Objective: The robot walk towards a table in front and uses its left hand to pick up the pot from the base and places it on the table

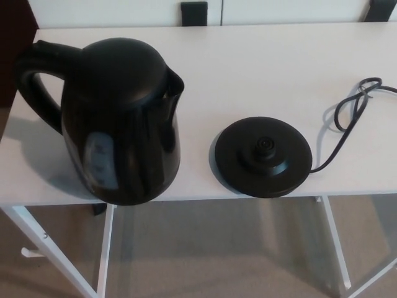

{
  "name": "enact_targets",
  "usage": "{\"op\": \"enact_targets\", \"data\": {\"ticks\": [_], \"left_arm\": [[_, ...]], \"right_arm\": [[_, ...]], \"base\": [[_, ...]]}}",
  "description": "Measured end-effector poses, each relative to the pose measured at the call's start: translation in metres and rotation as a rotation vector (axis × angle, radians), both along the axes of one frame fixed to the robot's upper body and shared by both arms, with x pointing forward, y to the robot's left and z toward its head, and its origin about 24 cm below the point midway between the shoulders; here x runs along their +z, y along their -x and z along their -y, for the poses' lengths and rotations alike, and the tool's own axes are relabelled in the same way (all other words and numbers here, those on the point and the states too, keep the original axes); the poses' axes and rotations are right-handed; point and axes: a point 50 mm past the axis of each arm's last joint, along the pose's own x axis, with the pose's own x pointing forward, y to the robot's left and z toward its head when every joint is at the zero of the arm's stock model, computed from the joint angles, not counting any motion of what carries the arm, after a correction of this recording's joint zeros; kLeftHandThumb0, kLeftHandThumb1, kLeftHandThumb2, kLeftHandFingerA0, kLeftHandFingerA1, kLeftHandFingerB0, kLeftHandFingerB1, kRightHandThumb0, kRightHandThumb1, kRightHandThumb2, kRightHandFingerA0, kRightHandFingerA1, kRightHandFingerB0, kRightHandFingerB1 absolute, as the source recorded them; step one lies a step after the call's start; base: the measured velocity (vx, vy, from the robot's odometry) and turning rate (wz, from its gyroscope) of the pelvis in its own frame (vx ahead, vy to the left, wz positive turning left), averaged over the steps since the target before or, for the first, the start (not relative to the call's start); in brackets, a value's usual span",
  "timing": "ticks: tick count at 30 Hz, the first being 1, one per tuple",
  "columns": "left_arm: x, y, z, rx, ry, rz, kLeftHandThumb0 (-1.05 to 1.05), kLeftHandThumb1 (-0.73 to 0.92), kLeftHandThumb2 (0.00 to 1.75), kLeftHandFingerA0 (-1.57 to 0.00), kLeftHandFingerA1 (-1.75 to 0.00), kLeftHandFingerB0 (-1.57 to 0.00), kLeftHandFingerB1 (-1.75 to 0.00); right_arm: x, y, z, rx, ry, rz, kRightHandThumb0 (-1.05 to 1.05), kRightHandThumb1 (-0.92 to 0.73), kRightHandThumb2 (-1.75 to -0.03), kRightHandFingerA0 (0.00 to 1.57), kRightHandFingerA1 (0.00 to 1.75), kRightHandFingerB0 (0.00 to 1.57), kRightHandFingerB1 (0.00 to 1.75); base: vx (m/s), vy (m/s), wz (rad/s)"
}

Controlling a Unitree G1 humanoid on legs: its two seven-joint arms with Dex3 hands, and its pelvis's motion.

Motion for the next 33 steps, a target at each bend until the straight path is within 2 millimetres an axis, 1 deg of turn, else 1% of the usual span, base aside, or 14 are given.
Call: {"op": "enact_targets", "data": {"ticks": [3, 4, 5, 10, 11, 12, 19, 20, 21, 23, 24, 30, 31, 33], "left_arm": [[-0.030, 0.031, 0.004, 0.036, 0.055, -0.059, -0.83, 0.58, 0.85, 0.00, -0.02, 0.00, 0.00], [-0.038, 0.040, 0.005, 0.049, 0.071, -0.078, -0.89, 0.71, 0.96, 0.00, -0.01, 0.00, -0.01], [-0.048, 0.049, 0.008, 0.065, 0.090, -0.098, -0.91, 0.78, 1.03, 0.00, -0.05, 0.00, 0.00], [-0.105, 0.099, 0.038, 0.139, 0.186, -0.260, -0.87, 0.71, 1.01, 0.00, -0.09, 0.00, -0.07], [-0.113, 0.105, 0.045, 0.138, 0.190, -0.294, -0.90, 0.75, 1.02, 0.00, -0.02, 0.00, -0.03], [-0.120, 0.109, 0.052, 0.122, 0.186, -0.334, -0.90, 0.75, 1.02, 0.00, -0.02, 0.00, -0.03], [-0.156, 0.109, 0.089, -0.033, 0.130, -0.540, -0.86, 0.74, 1.10, 0.00, -0.11, 0.00, -0.12], [-0.161, 0.108, 0.093, -0.052, 0.119, -0.562, -0.83, 0.69, 0.94, 0.00, -0.07, 0.00, -0.12], [-0.165, 0.107, 0.096, -0.069, 0.106, -0.583, -0.83, 0.69, 0.94, 0.00, -0.07, 0.00, -0.12], [-0.174, 0.100, 0.106, -0.099, 0.078, -0.610, -0.86, 0.73, 1.05, 0.00, -0.08, 0.00, -0.09], [-0.176, 0.098, 0.109, -0.106, 0.071, -0.614, -0.83, 0.73, 1.05, 0.00, -0.10, 0.00, -0.11], [-0.191, 0.082, 0.127, -0.148, -0.013, -0.635, -0.88, 0.75, 1.08, 0.00, -0.09, 0.00, -0.09], [-0.192, 0.081, 0.127, -0.154, -0.040, -0.639, -0.79, 0.87, 0.66, 0.00, -0.09, 0.00, -0.16], [-0.192, 0.081, 0.126, -0.158, -0.076, -0.642, -0.79, 0.87, 0.66, 0.00, -0.09, 0.00, -0.16]], "right_arm": [[-0.002, 0.004, 0.002, -0.032, -0.005, -0.002, -0.32, -0.92, -0.80, 0.13, 0.39, 0.07, 0.34], [-0.003, 0.006, 0.003, -0.039, -0.005, -0.005, -0.31, -0.92, -0.73, 0.16, 0.34, 0.11, 0.31], [-0.004, 0.008, 0.003, -0.048, -0.006, -0.010, -0.31, -0.92, -0.80, 0.12, 0.38, 0.08, 0.34], [-0.009, 0.019, 0.008, -0.111, -0.016, -0.024, -0.28, -0.92, -0.74, 0.15, 0.34, 0.10, 0.30], [-0.009, 0.020, 0.008, -0.116, -0.017, -0.022, -0.19, -0.85, -1.25, 0.01, 0.48, 0.00, 0.47], [-0.009, 0.020, 0.008, -0.121, -0.019, -0.020, -0.19, -0.85, -1.25, 0.01, 0.48, 0.00, 0.47], [-0.011, 0.021, 0.007, -0.129, -0.027, -0.015, -0.21, -0.84, -1.25, 0.01, 0.48, 0.00, 0.48], [-0.011, 0.021, 0.007, -0.129, -0.028, -0.013, -0.22, -0.83, -1.25, 0.01, 0.48, 0.00, 0.48], [-0.011, 0.021, 0.007, -0.130, -0.029, -0.012, -0.22, -0.83, -1.25, 0.01, 0.48, 0.00, 0.48], [-0.011, 0.021, 0.007, -0.130, -0.030, -0.008, -0.23, -0.82, -1.25, 0.01, 0.49, 0.00, 0.49], [-0.011, 0.021, 0.007, -0.130, -0.031, -0.005, -0.48, -0.92, -0.89, 0.07, 0.39, 0.04, 0.21], [-0.009, 0.014, 0.004, -0.126, -0.056, 0.039, -0.51, -0.92, -0.90, 0.04, 0.37, 0.05, 0.20], [-0.008, 0.013, 0.004, -0.127, -0.060, 0.047, -0.53, -0.92, -0.87, 0.07, 0.38, 0.06, 0.19], [-0.008, 0.011, 0.004, -0.125, -0.063, 0.055, -0.53, -0.92, -0.87, 0.07, 0.38, 0.06, 0.19]], "base": [[0.00, 0.000, 0.00], [0.00, 0.000, 0.00], [0.00, 0.000, 0.00], [0.00, 0.000, 0.00], [0.00, 0.000, 0.00], [0.00, 0.000, 0.00], [0.00, 0.000, 0.00], [0.00, 0.000, 0.00], [0.00, 0.000, 0.00], [0.00, 0.000, 0.00], [0.00, 0.000, 0.00], [0.00, 0.000, 0.00], [0.00, 0.000, 0.00], [0.00, 0.000, 0.00]]}}
